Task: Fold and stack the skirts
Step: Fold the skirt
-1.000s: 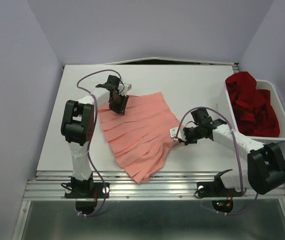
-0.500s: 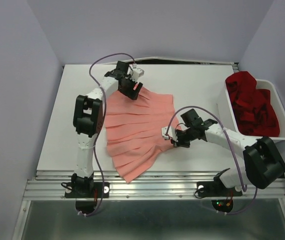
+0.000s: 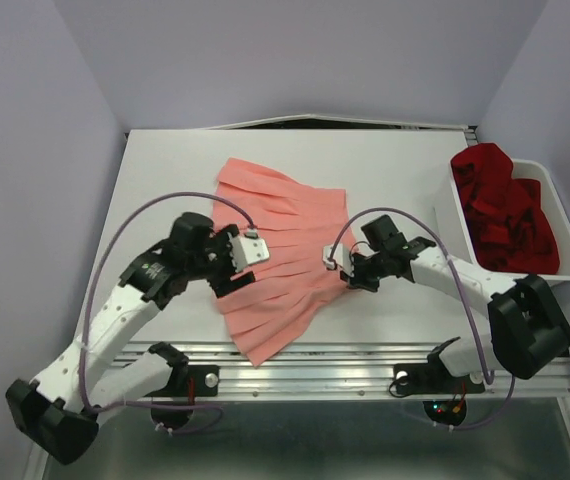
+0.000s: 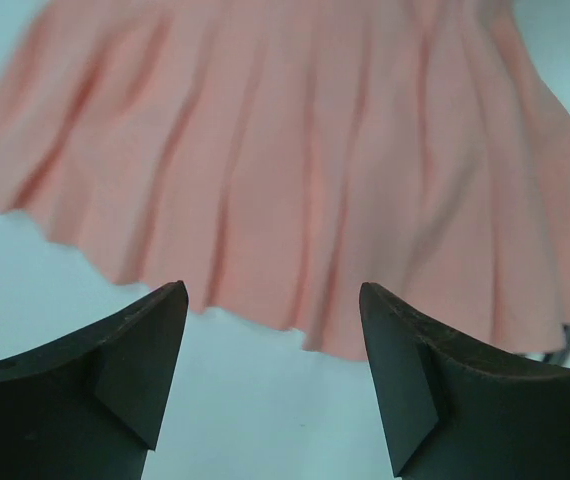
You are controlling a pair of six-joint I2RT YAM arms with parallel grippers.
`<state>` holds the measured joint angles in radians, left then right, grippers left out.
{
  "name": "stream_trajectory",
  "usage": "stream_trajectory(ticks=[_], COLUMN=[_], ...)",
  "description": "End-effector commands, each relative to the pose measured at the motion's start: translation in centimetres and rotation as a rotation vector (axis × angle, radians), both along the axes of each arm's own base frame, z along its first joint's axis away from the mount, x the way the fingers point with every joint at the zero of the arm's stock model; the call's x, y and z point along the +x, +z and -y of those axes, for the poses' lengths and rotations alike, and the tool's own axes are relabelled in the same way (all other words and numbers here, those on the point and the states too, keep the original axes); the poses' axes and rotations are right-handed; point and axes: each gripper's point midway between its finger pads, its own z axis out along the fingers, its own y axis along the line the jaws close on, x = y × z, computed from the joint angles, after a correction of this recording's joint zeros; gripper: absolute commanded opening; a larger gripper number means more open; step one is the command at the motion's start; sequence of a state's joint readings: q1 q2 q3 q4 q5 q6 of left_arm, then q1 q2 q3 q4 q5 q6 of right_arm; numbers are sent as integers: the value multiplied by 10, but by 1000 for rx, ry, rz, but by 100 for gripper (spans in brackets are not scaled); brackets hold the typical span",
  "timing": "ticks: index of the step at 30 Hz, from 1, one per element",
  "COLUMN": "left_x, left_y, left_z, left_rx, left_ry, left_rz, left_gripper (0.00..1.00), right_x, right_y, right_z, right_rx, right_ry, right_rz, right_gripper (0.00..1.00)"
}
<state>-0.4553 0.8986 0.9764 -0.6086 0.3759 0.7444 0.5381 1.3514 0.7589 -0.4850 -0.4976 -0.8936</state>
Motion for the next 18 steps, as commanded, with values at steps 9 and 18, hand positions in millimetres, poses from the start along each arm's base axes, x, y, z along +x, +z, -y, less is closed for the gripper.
stream_trajectory(ticks=[9, 18], left_x=[-81, -107], left_y=[-139, -146], left_z=[37, 55], left_rx=[361, 387], left_ry=[-241, -364], left_rz=[-311, -322], left_gripper=[80, 80], right_x=[50, 62], right_y=[25, 13], right_z=[-45, -47], right_rx=[118, 109], right_ry=[-245, -306], right_rz=[-118, -185], right_gripper=[1, 1])
